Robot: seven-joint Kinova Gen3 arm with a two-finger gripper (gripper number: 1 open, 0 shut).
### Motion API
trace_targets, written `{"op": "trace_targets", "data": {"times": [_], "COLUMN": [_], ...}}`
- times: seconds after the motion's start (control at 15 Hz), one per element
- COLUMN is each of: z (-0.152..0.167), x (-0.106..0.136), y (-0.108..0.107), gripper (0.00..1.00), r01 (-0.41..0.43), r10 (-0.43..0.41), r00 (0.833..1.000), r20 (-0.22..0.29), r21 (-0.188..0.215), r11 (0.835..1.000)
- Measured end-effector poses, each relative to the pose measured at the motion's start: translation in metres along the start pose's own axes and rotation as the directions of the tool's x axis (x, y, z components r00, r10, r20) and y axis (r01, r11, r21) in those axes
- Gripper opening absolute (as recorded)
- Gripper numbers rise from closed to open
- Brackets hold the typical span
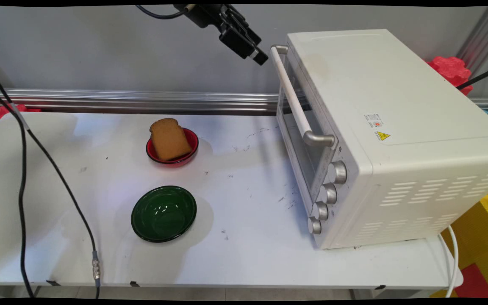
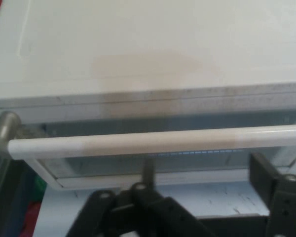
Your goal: Open the oven
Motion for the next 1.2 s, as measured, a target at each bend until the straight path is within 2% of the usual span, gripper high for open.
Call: {"op": "trace_targets", "data": {"times": [0.6,1.2], "z": [0.006,0.036], "x": [0.006,0.017], "y": [-0.005,-0.002], "gripper": [0.00,0.00], "r01": [0.004,0.041], "r10": [-0.004,-0.041], "r00": [1.000,0.999], "r20": [0.005,0.010], "r21": [-0.041,-0.078], "r11": [0.999,0.996]}}
